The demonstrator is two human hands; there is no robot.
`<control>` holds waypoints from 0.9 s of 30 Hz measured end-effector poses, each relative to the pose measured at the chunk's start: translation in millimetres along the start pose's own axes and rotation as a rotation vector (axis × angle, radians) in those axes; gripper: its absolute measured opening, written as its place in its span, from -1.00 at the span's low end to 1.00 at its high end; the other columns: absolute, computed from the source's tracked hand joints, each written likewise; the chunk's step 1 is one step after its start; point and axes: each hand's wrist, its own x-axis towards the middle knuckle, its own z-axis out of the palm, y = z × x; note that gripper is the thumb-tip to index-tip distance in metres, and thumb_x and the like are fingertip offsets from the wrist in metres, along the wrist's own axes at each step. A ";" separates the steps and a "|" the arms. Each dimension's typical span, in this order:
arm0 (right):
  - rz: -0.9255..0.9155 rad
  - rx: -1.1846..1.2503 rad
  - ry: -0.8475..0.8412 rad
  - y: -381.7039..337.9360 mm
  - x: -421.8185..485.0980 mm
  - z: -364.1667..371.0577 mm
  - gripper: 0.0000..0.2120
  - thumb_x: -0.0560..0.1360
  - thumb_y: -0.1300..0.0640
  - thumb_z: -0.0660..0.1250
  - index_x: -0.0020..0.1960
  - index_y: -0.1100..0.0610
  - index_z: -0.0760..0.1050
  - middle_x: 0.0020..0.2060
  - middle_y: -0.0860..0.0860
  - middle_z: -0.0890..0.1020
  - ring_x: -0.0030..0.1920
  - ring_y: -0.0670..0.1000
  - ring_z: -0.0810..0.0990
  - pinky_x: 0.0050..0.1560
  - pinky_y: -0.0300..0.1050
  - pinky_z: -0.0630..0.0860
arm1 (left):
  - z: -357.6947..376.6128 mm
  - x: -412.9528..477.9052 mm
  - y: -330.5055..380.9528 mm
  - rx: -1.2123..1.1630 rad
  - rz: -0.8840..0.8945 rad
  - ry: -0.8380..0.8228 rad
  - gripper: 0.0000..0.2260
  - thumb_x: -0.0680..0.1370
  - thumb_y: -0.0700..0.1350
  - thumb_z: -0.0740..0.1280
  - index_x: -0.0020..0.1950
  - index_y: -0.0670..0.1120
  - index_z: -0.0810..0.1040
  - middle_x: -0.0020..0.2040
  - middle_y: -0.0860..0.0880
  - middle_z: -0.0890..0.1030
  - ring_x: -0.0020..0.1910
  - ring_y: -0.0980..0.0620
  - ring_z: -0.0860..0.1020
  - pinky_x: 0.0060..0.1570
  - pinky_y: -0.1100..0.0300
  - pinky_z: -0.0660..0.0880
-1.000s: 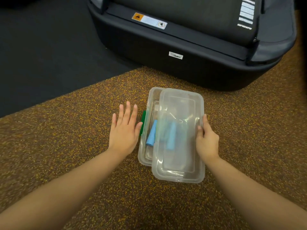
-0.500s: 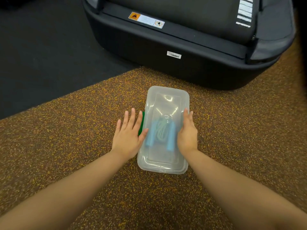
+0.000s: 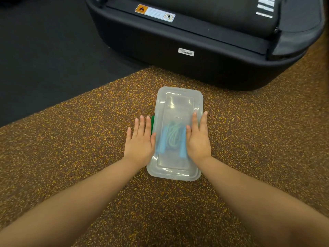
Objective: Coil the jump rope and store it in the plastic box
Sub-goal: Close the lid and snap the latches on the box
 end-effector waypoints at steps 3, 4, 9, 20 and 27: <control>-0.024 -0.057 0.050 0.5 0.7 1.1 -0.46 0.63 -0.02 -0.04 0.55 0.04 -0.13 0.54 0.14 -0.18 0.53 0.16 -0.09 0.52 0.09 -0.08 | 2.6 0.7 2.6 -0.059 -0.050 -0.016 -0.47 0.64 0.07 -0.17 0.55 -0.09 -0.22 0.58 -0.07 -0.09 0.55 -0.04 -0.13 0.49 -0.03 -0.14; -0.033 -0.062 0.072 1.1 0.9 1.9 -0.45 0.63 -0.02 -0.03 0.55 0.06 -0.13 0.54 0.15 -0.17 0.54 0.15 -0.09 0.52 0.10 -0.09 | 2.7 0.8 3.1 -0.080 -0.060 -0.027 -0.46 0.64 0.08 -0.16 0.55 -0.10 -0.23 0.58 -0.09 -0.05 0.56 -0.05 -0.09 0.49 -0.04 -0.12; 0.059 0.170 0.142 1.5 -1.3 -0.7 -0.31 0.58 -0.08 0.13 0.54 0.08 -0.16 0.54 0.12 -0.03 0.52 0.13 0.00 0.49 0.01 0.04 | 2.3 1.4 -3.5 -0.418 -0.091 -0.216 -0.36 0.62 0.17 -0.10 0.51 -0.08 -0.39 0.33 -0.15 0.49 0.33 -0.19 0.43 0.43 -0.19 0.17; 0.588 0.879 -0.008 15.9 2.2 -0.4 -0.03 0.06 -0.35 0.48 0.36 0.09 0.41 0.19 0.04 0.60 0.17 0.07 0.59 0.26 0.07 0.49 | -3.2 4.4 -11.2 -1.279 -0.411 -0.335 -0.19 0.50 0.18 0.29 0.56 -0.16 -0.03 0.49 -0.12 0.30 0.43 -0.10 0.33 0.43 -0.09 0.23; 0.610 1.210 -0.043 27.2 -3.5 0.4 -0.57 0.25 0.02 0.58 0.04 0.16 0.61 -0.05 0.08 0.71 -0.03 0.10 0.69 0.08 0.10 0.60 | 1.5 -0.3 1.3 -1.590 -0.372 -0.403 -0.68 0.62 -0.10 0.19 0.35 -0.14 0.43 0.18 -0.14 0.62 0.07 -0.05 0.63 0.07 0.05 0.59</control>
